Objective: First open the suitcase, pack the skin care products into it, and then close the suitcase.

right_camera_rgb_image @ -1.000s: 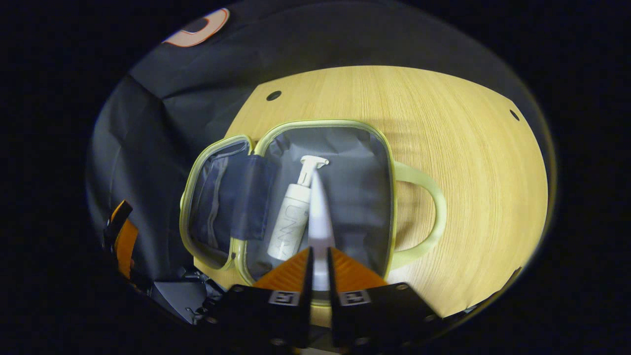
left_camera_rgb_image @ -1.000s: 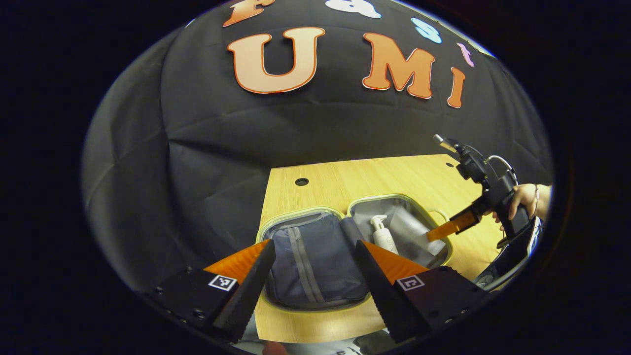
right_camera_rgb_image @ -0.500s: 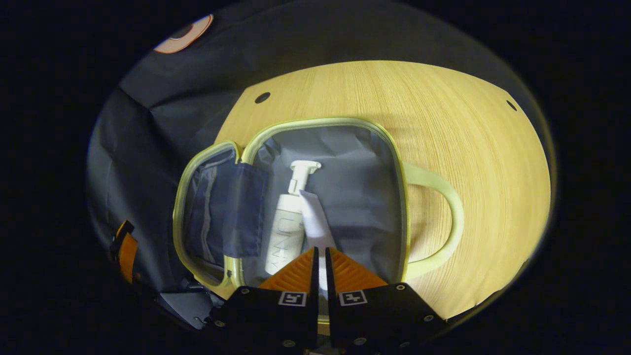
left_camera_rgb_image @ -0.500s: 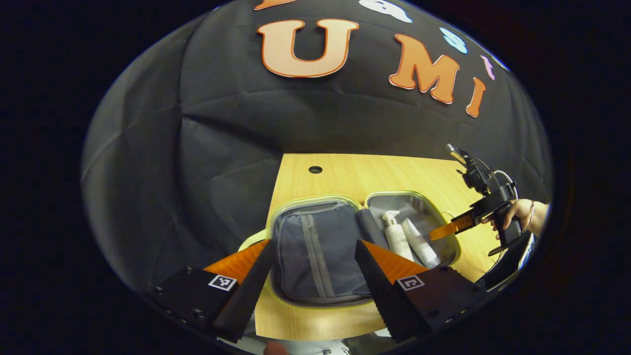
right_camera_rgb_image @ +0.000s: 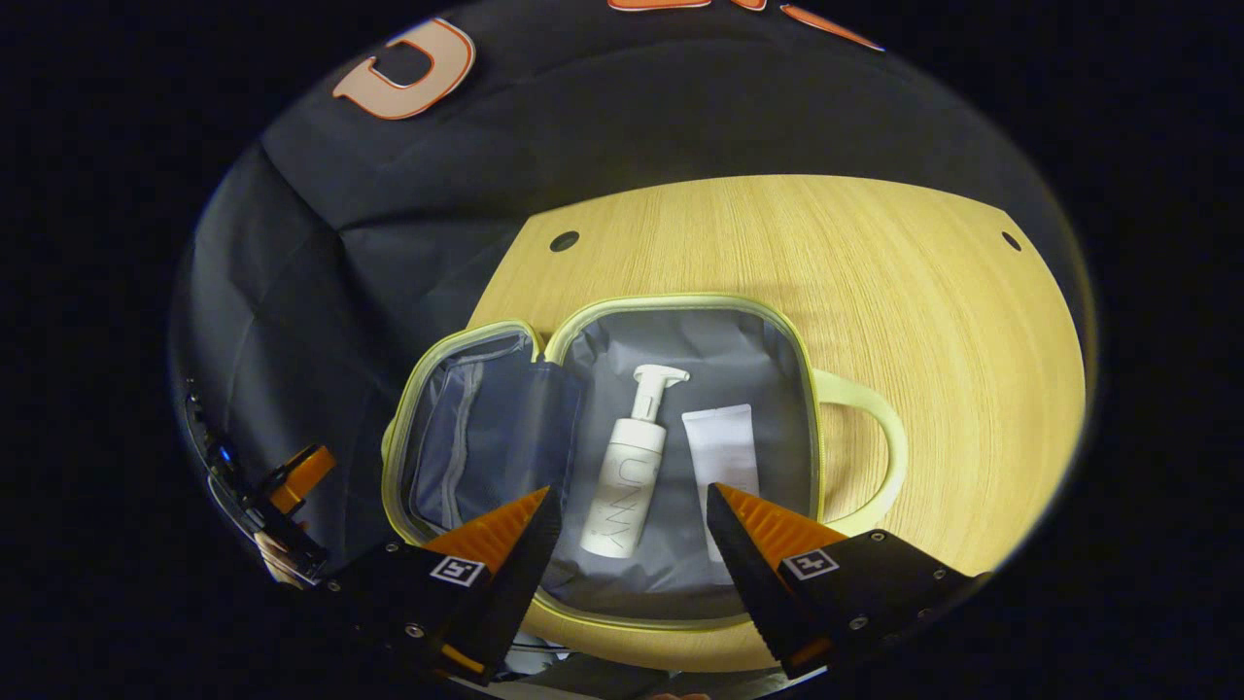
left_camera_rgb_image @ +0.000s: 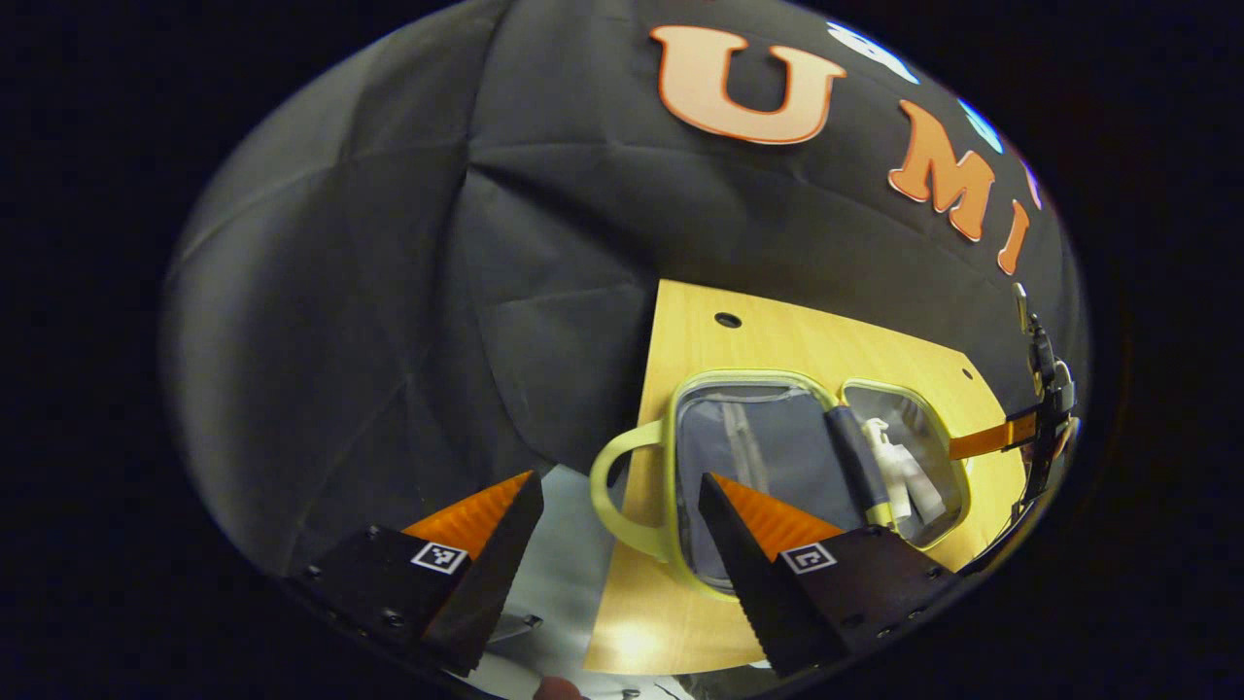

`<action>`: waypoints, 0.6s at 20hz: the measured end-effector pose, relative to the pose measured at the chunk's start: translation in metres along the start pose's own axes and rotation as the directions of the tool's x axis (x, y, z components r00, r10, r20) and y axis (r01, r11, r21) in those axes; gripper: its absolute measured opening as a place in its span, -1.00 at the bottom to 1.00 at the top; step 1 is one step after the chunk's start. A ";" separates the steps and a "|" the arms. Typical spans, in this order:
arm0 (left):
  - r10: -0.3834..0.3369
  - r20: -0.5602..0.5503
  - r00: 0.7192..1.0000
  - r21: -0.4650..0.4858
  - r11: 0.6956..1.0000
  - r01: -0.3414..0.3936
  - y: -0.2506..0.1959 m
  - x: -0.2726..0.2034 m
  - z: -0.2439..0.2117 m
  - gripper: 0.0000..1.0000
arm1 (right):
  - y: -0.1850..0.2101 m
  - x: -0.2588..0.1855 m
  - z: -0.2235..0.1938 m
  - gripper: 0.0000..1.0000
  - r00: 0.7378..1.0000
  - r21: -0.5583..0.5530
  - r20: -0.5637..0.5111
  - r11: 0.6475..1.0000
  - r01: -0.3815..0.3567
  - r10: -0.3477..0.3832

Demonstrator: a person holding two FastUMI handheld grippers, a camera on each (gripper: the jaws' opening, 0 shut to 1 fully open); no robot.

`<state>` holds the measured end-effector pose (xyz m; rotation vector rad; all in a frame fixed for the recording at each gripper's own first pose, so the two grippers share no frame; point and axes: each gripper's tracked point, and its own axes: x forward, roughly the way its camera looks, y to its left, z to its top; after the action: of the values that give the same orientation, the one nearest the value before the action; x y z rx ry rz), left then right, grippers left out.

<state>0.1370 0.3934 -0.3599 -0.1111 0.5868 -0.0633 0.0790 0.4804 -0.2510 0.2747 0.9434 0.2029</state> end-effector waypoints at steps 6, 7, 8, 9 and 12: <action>-0.211 -0.068 0.975 -0.268 0.945 0.186 0.012 0.070 -0.027 0.97 | 0.006 -0.020 0.014 0.91 0.998 0.023 0.049 0.999 0.032 -0.033; -0.232 -0.068 0.970 -0.299 0.933 0.202 0.010 0.081 -0.031 0.98 | 0.005 -0.021 0.015 0.92 0.998 0.029 0.051 0.999 0.035 -0.036; -0.233 -0.071 0.970 -0.320 0.926 0.199 0.013 0.091 -0.035 0.98 | 0.006 -0.022 0.016 0.91 0.998 0.038 0.051 0.999 0.037 -0.039; -0.238 -0.073 0.968 -0.337 0.920 0.201 0.014 0.100 -0.039 0.97 | 0.006 -0.025 0.017 0.91 0.998 0.046 0.048 0.998 0.036 -0.038; -0.294 -0.057 0.954 -0.397 0.883 0.249 0.006 0.116 -0.041 0.97 | 0.003 -0.029 0.020 0.91 0.997 0.055 0.055 0.997 0.047 -0.050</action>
<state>0.2107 0.3853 -0.4585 -0.5797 0.6920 -0.2293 0.0783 0.4714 -0.2168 0.3054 0.8999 0.1249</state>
